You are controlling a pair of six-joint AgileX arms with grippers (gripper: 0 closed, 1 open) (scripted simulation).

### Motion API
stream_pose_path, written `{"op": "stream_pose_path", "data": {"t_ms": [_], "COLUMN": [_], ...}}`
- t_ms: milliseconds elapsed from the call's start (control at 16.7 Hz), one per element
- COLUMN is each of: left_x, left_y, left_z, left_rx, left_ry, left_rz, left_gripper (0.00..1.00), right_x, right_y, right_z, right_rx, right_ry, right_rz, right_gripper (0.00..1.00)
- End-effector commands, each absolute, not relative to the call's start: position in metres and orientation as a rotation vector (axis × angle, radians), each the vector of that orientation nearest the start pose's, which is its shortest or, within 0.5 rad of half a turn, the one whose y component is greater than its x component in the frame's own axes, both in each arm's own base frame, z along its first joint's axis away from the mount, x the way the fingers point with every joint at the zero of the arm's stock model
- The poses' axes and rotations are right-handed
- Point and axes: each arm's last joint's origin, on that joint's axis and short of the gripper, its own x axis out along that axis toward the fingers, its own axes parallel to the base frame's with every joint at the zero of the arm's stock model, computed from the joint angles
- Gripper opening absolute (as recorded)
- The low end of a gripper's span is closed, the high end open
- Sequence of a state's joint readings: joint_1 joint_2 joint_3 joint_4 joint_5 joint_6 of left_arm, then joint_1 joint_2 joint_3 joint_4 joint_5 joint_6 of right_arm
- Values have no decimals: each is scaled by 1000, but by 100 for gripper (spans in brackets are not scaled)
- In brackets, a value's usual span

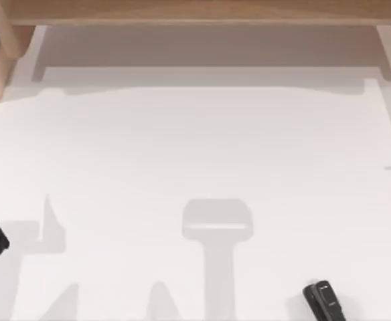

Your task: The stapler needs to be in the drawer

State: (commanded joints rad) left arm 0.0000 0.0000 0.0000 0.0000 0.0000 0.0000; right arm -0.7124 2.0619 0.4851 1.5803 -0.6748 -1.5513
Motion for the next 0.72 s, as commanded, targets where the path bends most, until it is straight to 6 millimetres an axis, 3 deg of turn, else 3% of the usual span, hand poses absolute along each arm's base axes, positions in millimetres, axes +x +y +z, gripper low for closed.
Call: {"op": "stream_pose_path", "data": {"t_ms": [240, 720], "left_x": [106, 106], "left_y": [-1, -1], "left_z": [160, 160], "left_rx": [0, 0], "left_ry": [0, 0], "left_rz": [0, 0], "left_gripper": [100, 100], "right_x": [241, 241], "right_y": [-180, -180], "right_z": [86, 86], "right_rx": [-1564, -1564], "right_ry": [16, 16], "right_rz": [-6, -6], "right_gripper": [98, 100]}}
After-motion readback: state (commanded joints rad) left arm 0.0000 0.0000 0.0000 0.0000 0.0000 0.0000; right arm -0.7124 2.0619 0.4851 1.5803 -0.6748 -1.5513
